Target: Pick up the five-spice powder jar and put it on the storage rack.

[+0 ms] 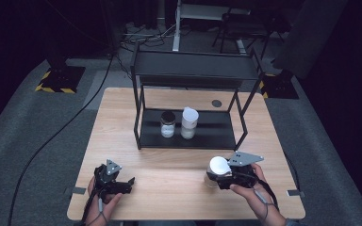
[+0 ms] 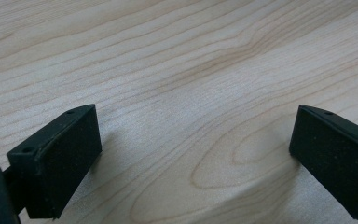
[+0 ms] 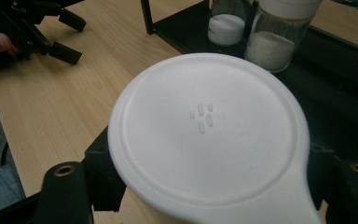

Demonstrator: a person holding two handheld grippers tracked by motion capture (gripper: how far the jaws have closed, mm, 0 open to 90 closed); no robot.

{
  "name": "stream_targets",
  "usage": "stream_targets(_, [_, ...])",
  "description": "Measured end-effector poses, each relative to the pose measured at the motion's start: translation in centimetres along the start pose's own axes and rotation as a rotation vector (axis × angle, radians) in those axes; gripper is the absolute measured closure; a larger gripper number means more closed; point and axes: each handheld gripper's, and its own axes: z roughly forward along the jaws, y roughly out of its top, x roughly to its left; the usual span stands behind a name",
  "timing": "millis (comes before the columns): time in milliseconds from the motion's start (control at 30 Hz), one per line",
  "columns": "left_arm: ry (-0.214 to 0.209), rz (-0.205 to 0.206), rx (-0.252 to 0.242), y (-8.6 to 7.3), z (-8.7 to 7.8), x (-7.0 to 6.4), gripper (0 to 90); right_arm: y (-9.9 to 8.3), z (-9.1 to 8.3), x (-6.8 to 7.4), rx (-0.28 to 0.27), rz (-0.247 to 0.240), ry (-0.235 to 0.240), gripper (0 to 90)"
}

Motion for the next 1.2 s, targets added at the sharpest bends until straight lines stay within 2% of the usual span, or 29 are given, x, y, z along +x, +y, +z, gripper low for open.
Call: stream_targets(1200, [0.0,0.002,0.001,0.0,0.0,0.0,1.7,5.2,-2.2,-1.7,-0.049,-0.001,-0.034,29.9])
